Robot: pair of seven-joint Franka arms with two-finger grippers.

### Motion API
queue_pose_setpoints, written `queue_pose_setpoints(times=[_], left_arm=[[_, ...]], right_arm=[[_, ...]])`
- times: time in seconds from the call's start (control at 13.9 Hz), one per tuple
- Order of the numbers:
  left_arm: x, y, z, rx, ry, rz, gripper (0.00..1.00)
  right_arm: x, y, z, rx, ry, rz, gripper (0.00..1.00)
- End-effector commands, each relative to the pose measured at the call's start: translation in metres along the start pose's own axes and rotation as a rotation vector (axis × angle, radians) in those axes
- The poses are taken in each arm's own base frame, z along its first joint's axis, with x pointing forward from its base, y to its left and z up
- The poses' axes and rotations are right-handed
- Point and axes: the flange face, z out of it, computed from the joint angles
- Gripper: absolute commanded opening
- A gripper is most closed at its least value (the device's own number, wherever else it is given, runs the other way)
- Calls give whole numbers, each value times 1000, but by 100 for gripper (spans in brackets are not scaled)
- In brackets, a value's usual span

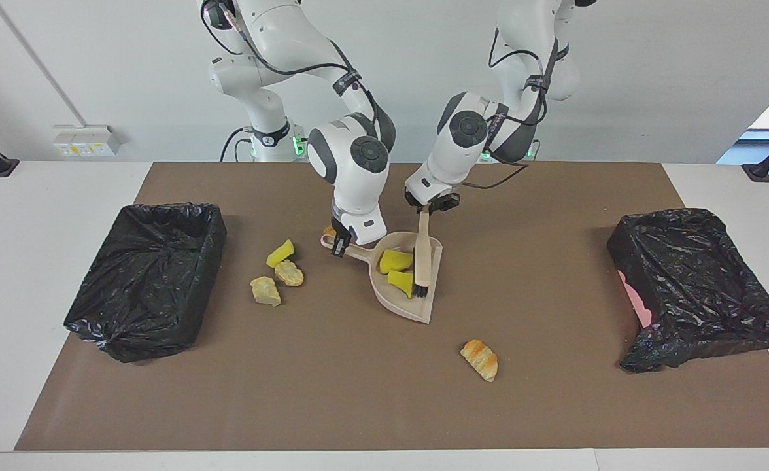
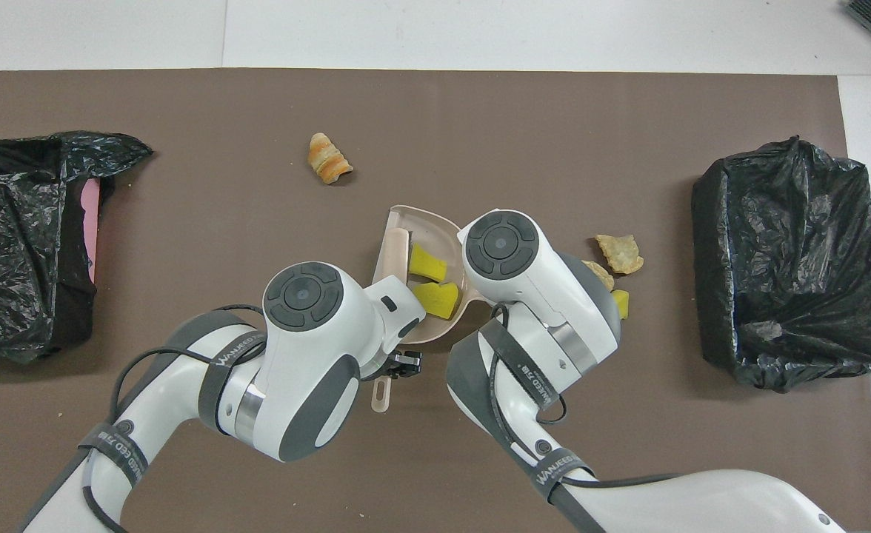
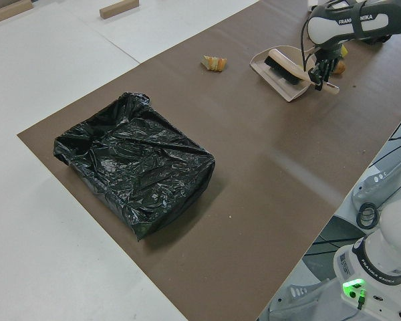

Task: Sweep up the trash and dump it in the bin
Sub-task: 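Sweep the sponges into the dustpan with the left gripper's brush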

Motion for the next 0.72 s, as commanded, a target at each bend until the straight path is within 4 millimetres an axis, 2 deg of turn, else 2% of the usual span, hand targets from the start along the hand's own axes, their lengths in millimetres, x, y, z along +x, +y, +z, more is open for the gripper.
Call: queue_pose_setpoints(times=[0.0, 0.14, 0.43, 0.57, 0.65], left_arm=[[37, -45, -23, -4, -54, 46, 0], [59, -76, -47, 6, -66, 123, 0], [101, -130, -69, 104, 2, 102, 0], [126, -184, -79, 156, 23, 111, 0], [135, -203, -88, 156, 38, 145, 0]], right_arm=[[-6, 0, 3, -8, 6, 28, 0], [-6, 0, 3, -8, 6, 28, 0], [-6, 0, 3, -7, 7, 30, 0], [-7, 0, 4, -8, 6, 31, 0], [-6, 1, 4, -7, 6, 31, 0]])
